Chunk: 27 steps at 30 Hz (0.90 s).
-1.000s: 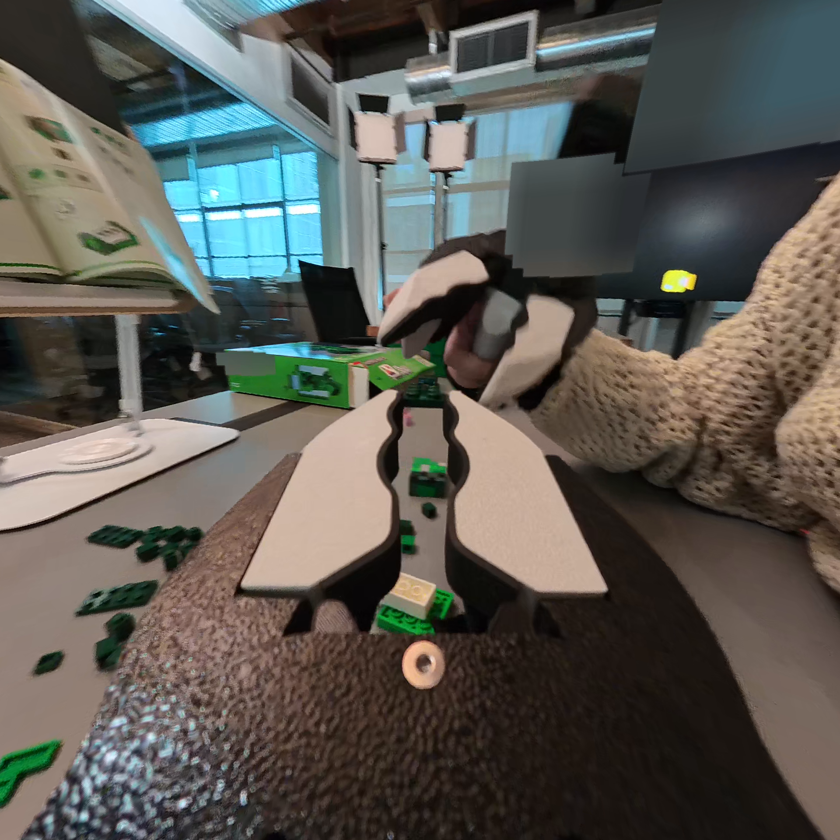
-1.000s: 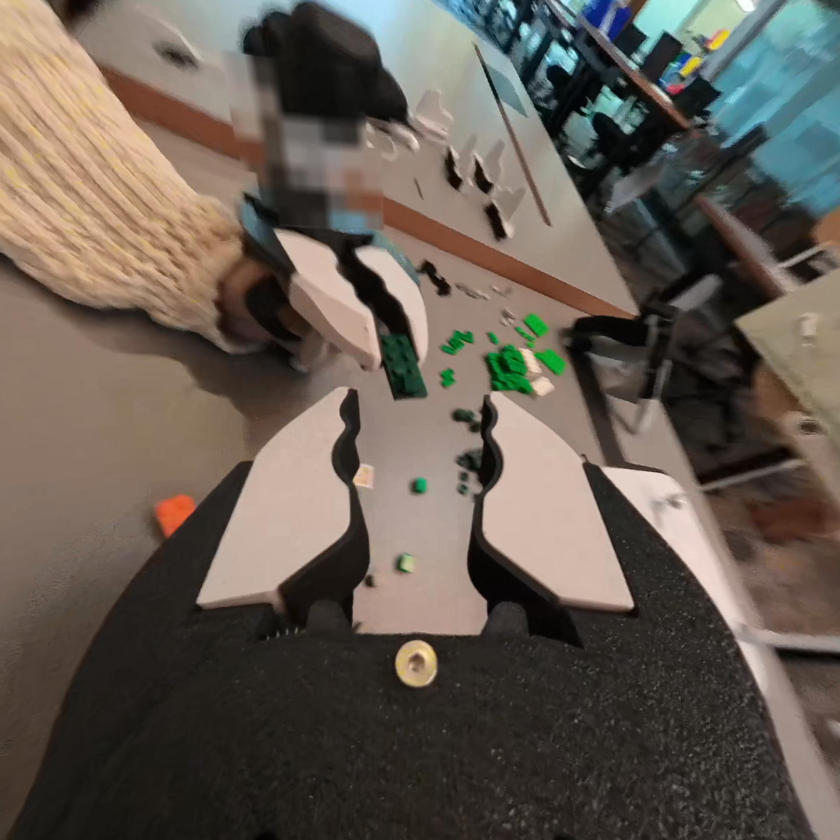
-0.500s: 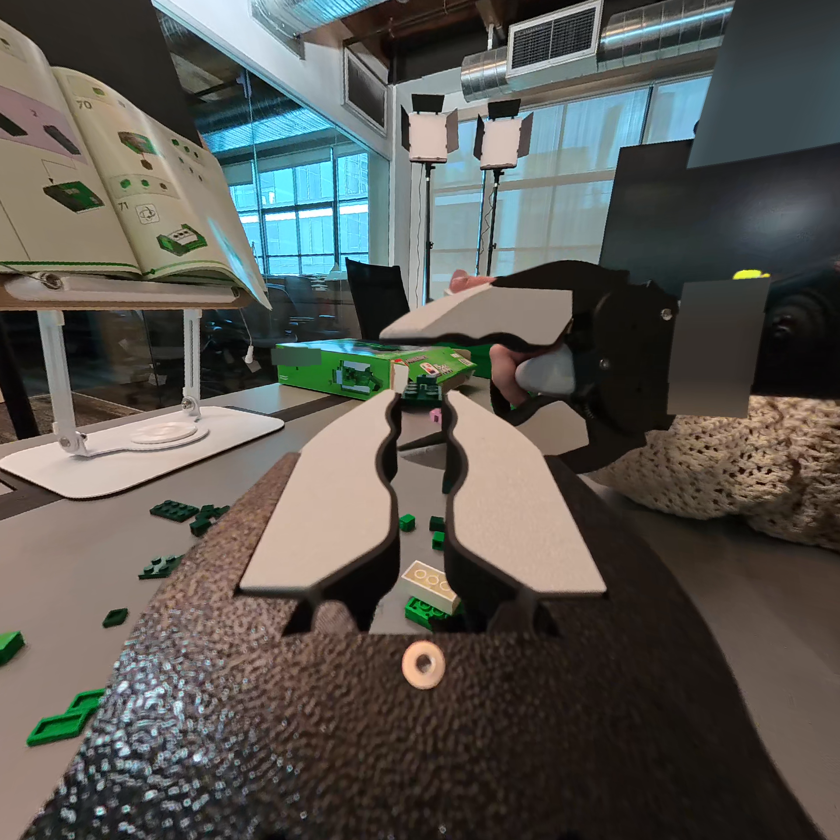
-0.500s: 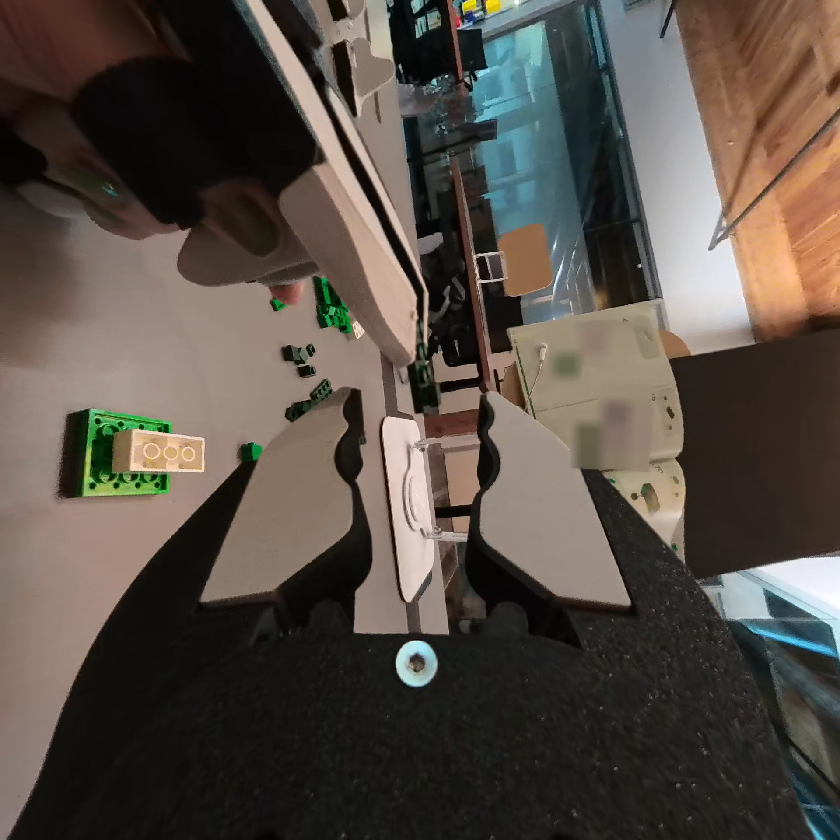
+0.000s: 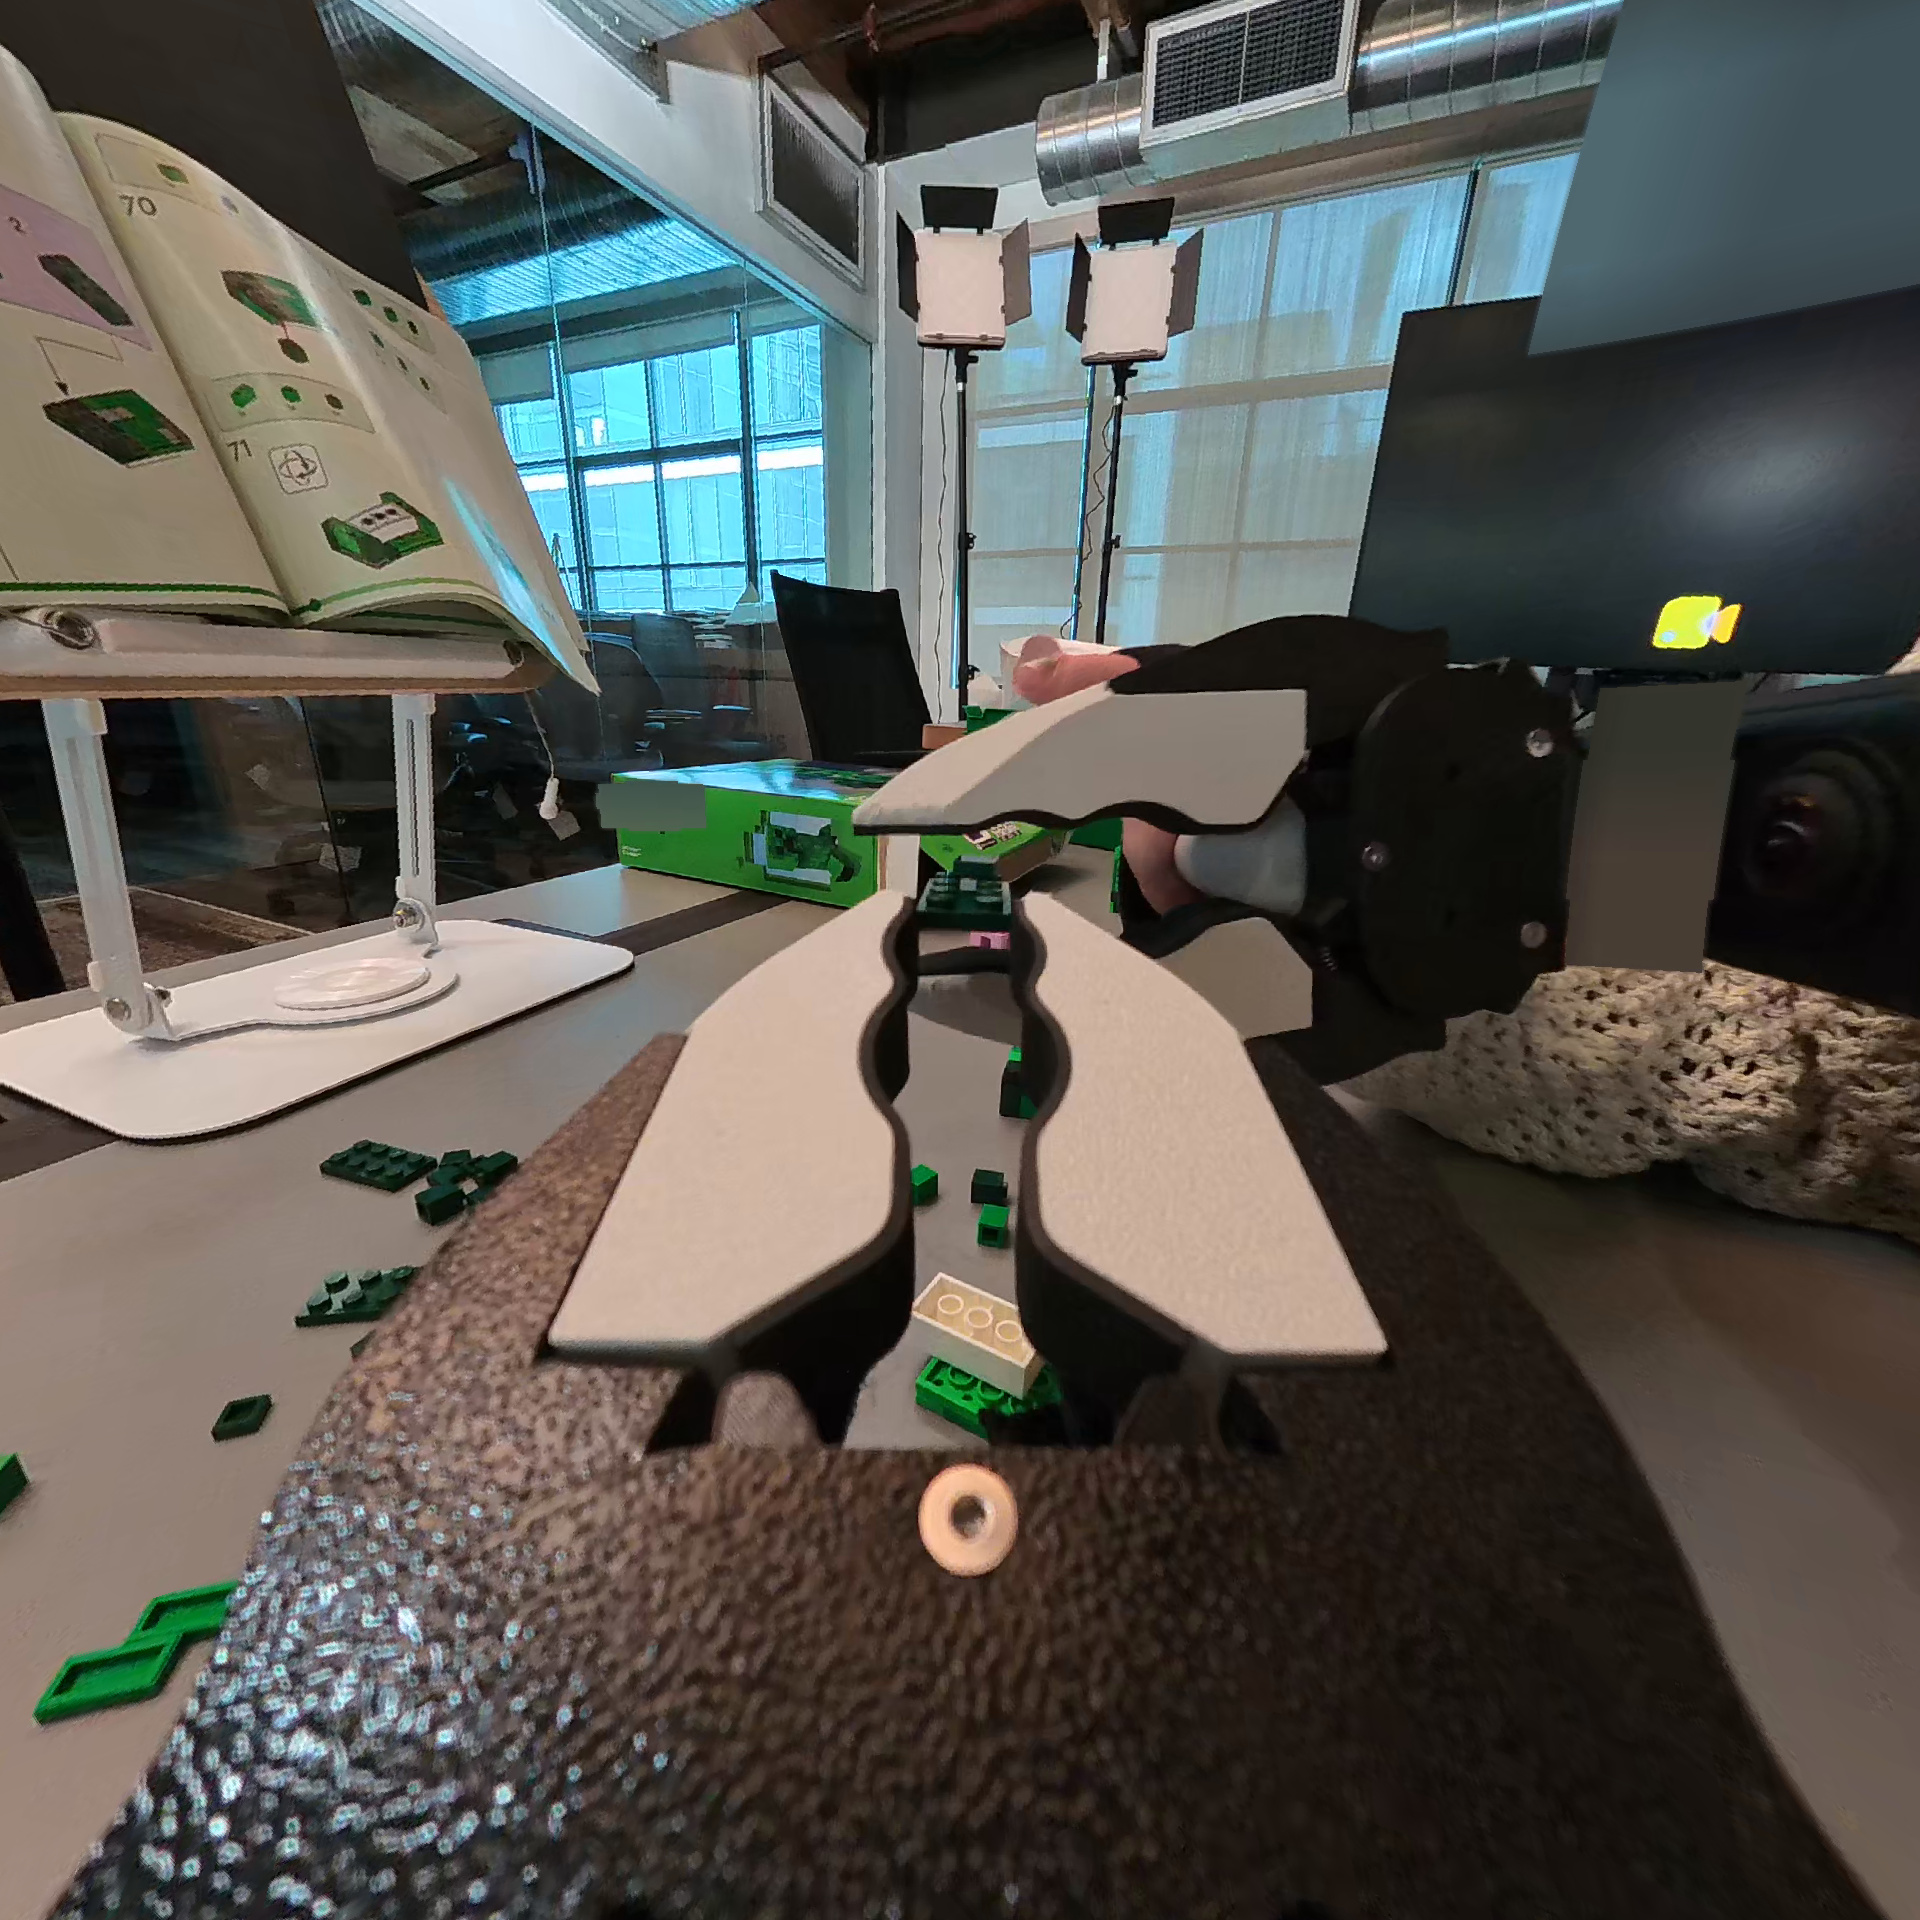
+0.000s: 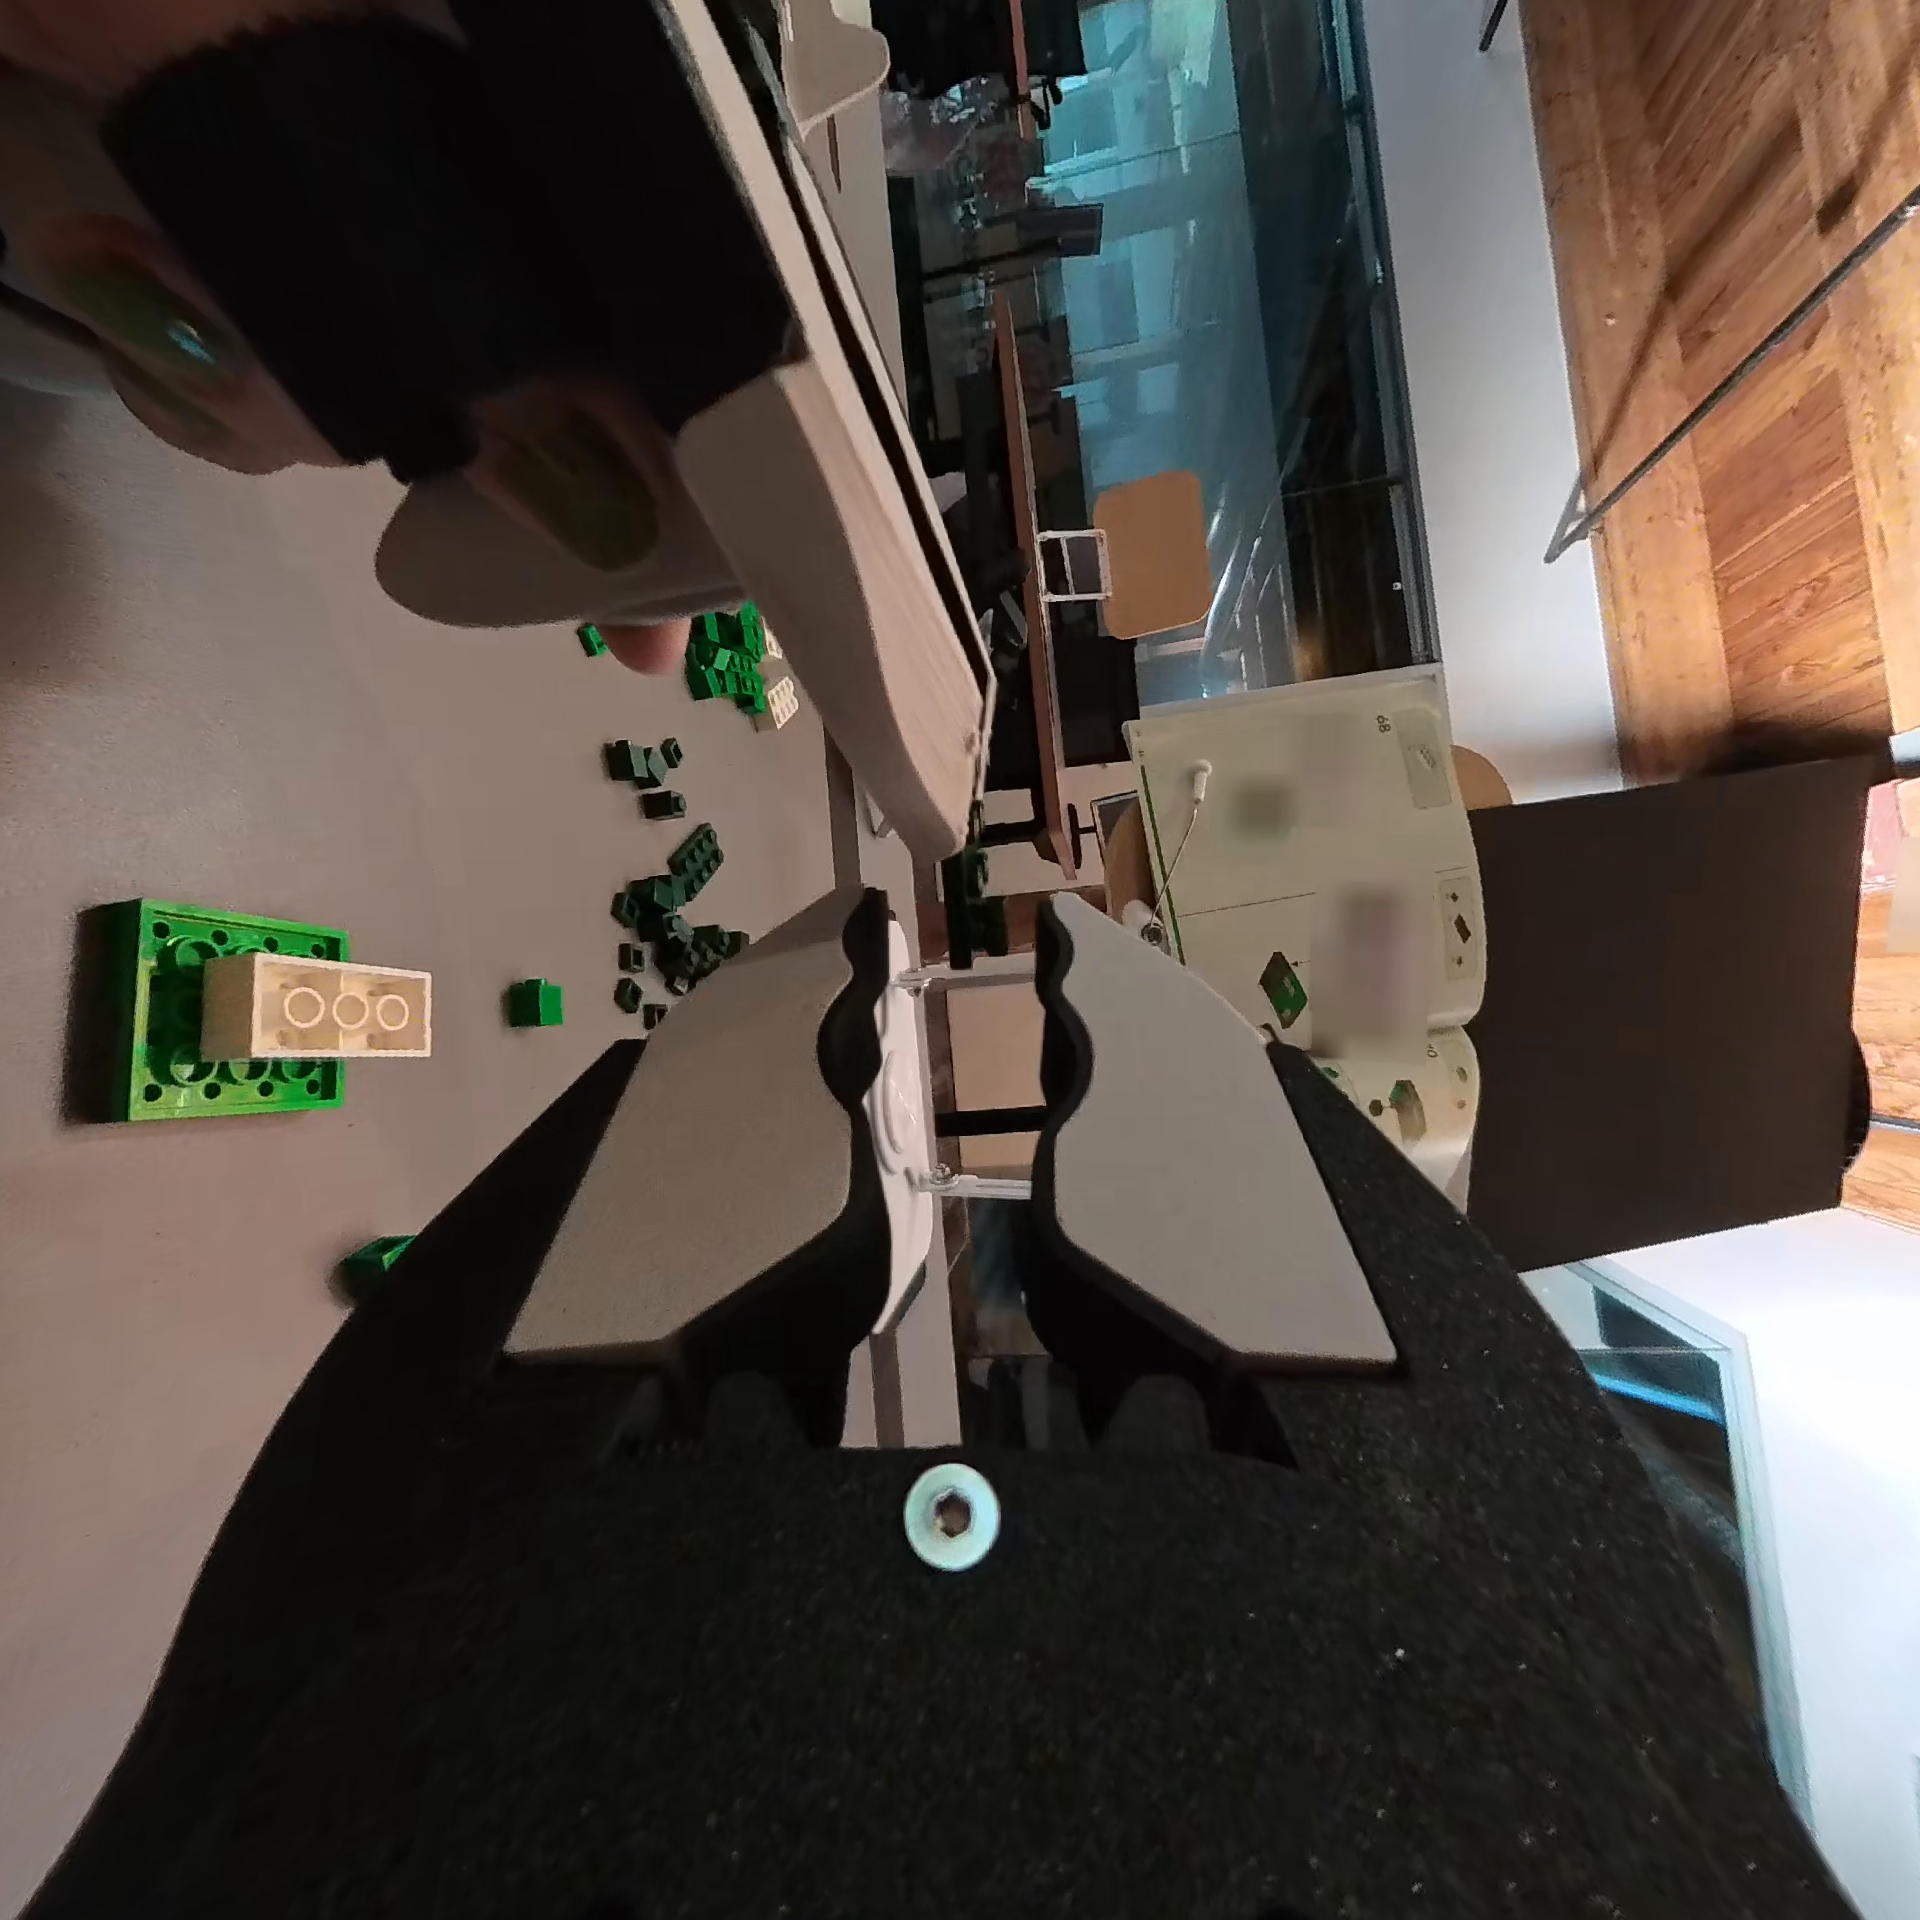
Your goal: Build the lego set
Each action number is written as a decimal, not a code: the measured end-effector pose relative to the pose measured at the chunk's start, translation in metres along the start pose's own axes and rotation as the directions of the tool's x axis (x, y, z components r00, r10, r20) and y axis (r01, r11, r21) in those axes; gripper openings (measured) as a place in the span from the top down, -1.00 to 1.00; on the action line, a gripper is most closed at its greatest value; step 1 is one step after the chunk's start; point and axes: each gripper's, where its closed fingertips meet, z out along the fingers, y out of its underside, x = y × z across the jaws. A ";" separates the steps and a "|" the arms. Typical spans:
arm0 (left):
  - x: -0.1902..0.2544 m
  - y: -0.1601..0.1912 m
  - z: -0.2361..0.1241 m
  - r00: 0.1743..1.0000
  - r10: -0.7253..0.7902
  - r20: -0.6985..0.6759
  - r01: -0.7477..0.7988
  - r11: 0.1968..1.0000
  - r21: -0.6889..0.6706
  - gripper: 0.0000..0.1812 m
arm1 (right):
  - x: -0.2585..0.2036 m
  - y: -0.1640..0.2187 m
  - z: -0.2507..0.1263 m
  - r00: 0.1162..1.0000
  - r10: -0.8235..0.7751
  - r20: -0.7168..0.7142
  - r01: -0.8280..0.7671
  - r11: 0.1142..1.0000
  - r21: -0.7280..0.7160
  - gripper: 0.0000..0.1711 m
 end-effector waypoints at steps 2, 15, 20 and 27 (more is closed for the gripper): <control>0.000 0.000 0.000 1.000 -0.001 -0.001 0.001 1.000 -0.002 0.82 | 0.001 -0.001 0.000 1.000 -0.009 -0.008 0.009 1.000 0.001 0.69; 0.000 0.001 0.001 1.000 -0.002 -0.005 0.002 1.000 -0.007 0.82 | 0.000 0.000 0.001 1.000 -0.020 -0.013 0.020 1.000 0.000 0.74; 0.000 0.001 0.001 1.000 -0.004 -0.007 0.004 1.000 -0.009 0.82 | 0.001 -0.003 0.000 0.999 -0.028 -0.019 0.029 0.999 0.016 0.77; 0.001 0.002 0.001 1.000 -0.007 -0.013 0.007 1.000 -0.011 0.82 | 0.001 -0.002 0.000 0.999 -0.031 -0.023 0.032 0.999 0.017 0.86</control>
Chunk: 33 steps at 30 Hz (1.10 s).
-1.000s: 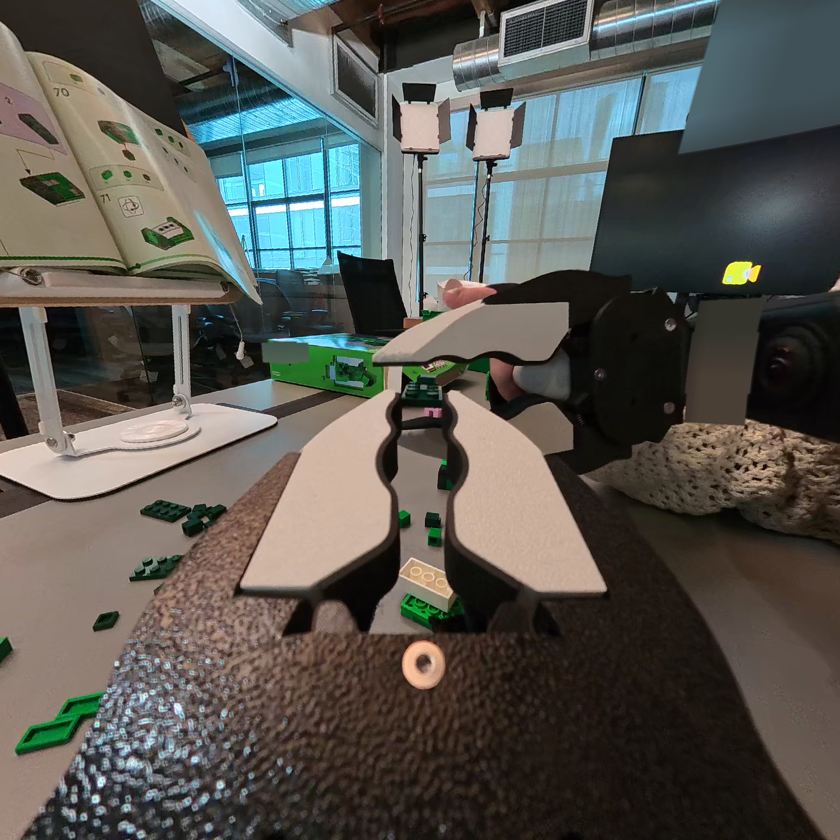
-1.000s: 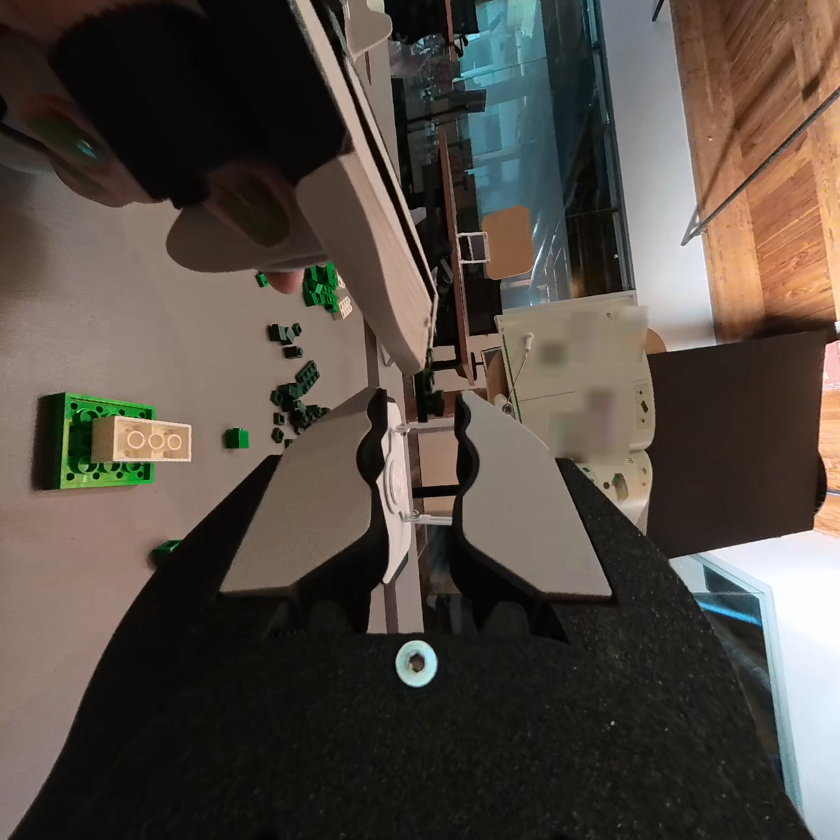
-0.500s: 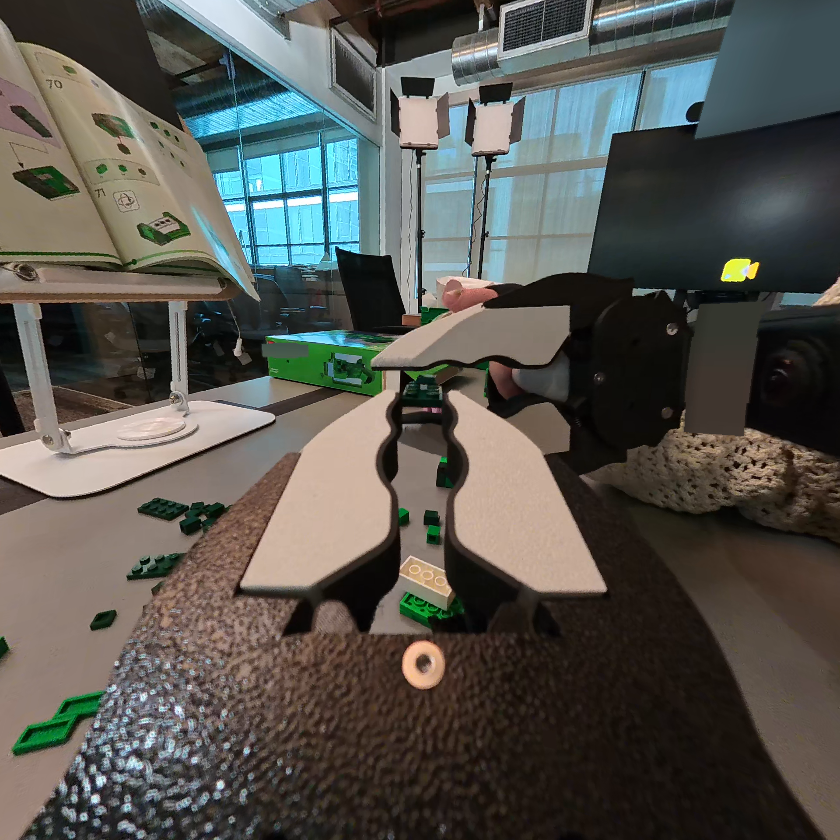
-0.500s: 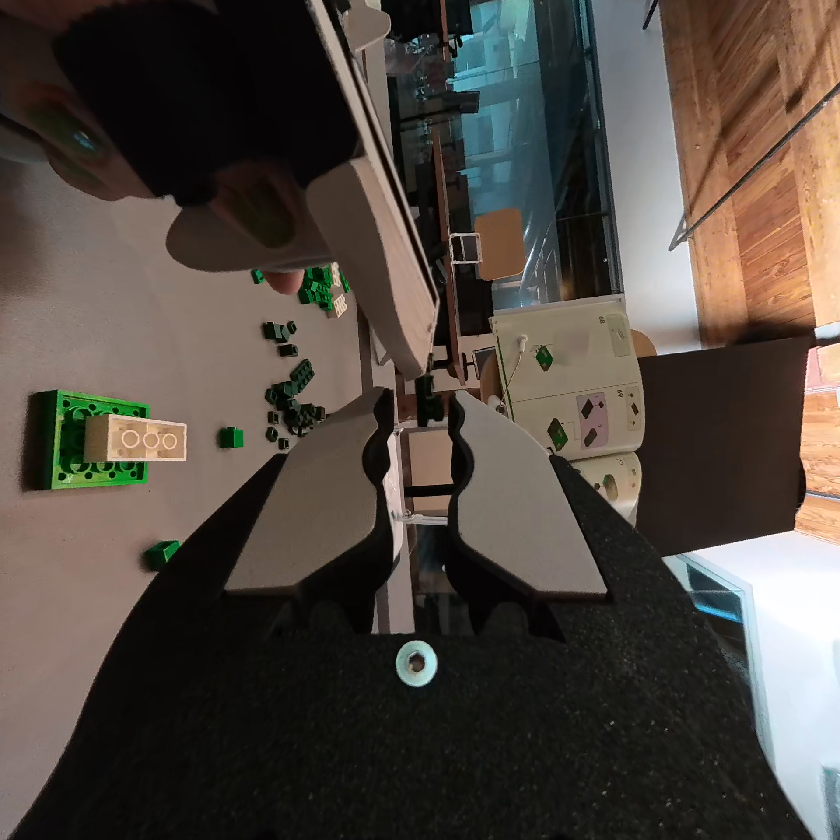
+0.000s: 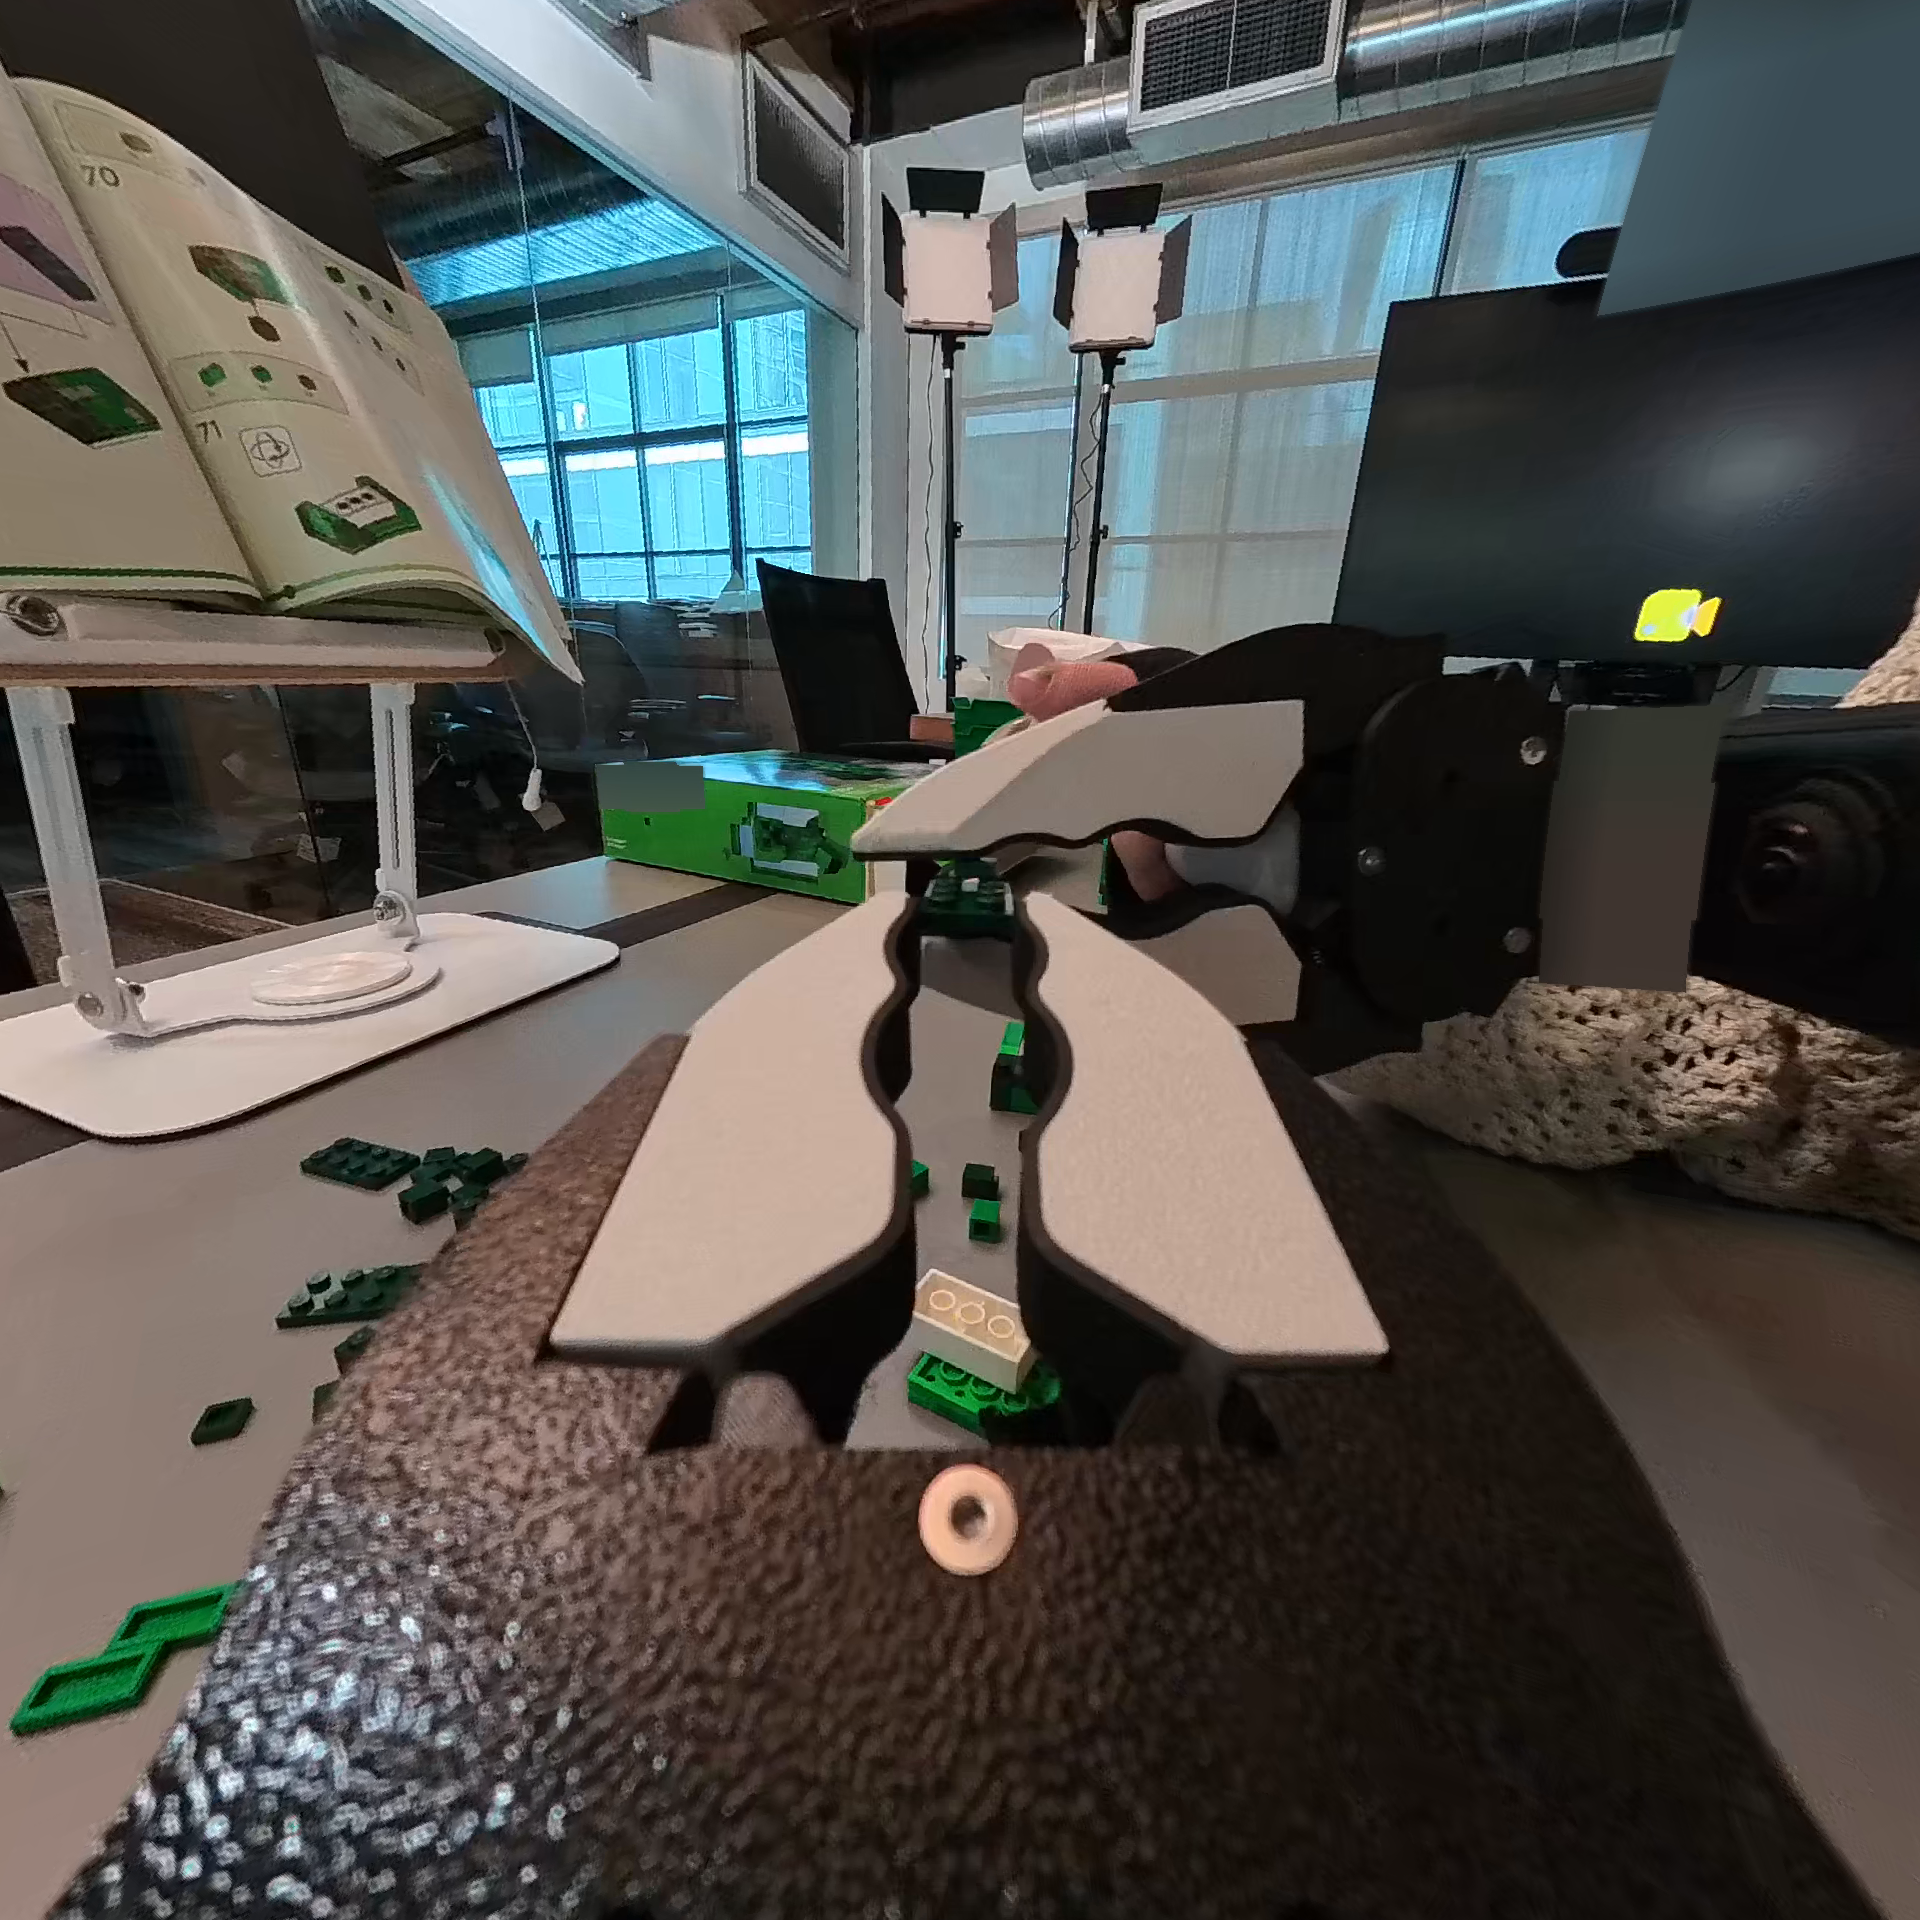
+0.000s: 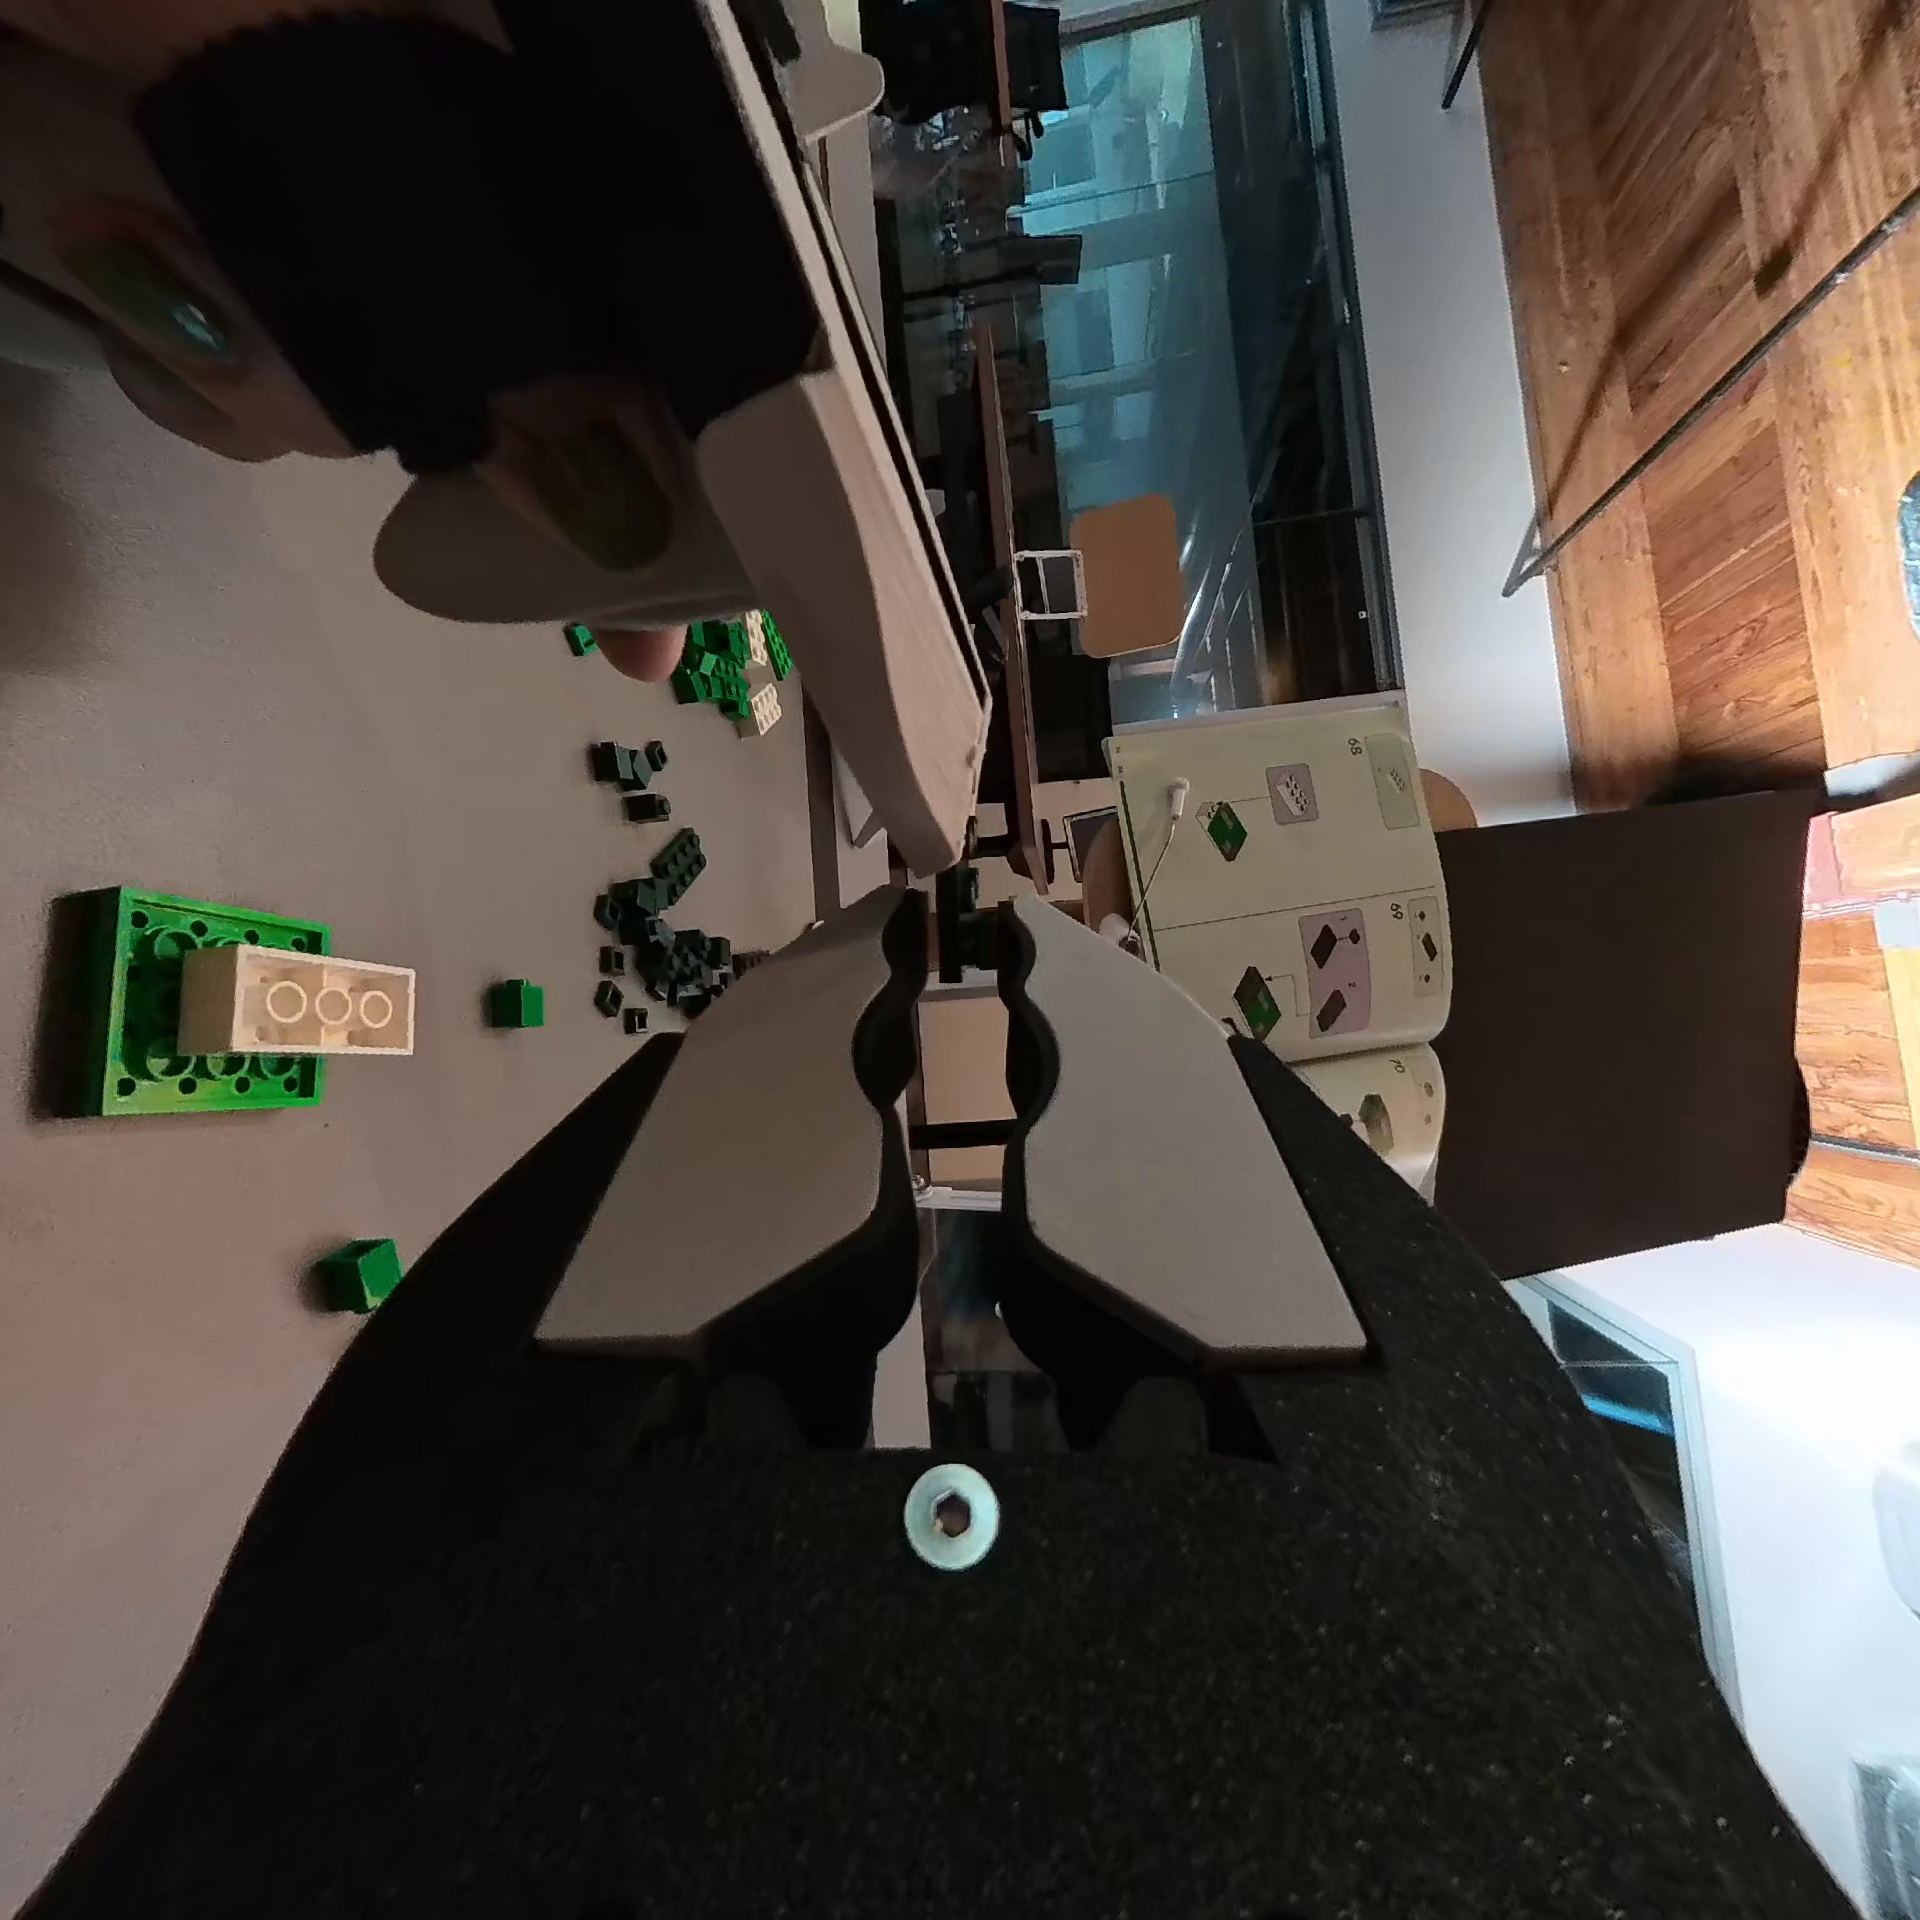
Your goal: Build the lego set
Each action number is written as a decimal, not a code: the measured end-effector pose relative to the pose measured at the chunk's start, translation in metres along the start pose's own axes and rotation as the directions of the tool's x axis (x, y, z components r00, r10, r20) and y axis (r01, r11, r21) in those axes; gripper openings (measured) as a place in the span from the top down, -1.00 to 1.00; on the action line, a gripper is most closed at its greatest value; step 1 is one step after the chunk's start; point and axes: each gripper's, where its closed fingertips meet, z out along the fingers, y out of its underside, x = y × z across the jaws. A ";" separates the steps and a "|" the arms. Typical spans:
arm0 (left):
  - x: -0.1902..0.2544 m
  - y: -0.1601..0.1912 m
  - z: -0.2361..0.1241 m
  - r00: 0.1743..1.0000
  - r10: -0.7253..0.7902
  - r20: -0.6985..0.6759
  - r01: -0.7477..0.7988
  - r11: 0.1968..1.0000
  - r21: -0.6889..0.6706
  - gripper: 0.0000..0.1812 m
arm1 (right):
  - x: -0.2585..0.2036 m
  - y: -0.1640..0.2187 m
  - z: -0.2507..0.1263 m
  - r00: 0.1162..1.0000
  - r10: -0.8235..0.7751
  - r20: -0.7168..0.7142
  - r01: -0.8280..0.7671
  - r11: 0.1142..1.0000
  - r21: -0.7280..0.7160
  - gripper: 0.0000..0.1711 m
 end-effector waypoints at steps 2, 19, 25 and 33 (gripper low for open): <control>0.000 0.000 0.000 1.000 -0.001 -0.002 0.001 1.000 -0.002 0.82 | 0.000 0.000 0.000 1.000 0.002 -0.002 -0.002 1.000 0.002 0.88; 0.003 -0.001 0.001 0.999 -0.027 -0.023 0.028 1.000 0.009 0.82 | 0.006 0.001 -0.002 0.996 -0.053 -0.072 0.053 0.999 -0.004 0.93; 0.003 0.000 0.002 1.000 -0.026 -0.015 0.026 1.000 0.007 0.82 | 0.012 0.002 -0.003 0.968 -0.161 -0.191 0.152 0.986 -0.064 0.94; -0.005 0.003 0.002 0.968 0.237 0.080 -0.230 0.969 -0.087 0.41 | -0.019 0.012 0.004 0.994 0.034 0.106 -0.032 0.999 -0.021 0.94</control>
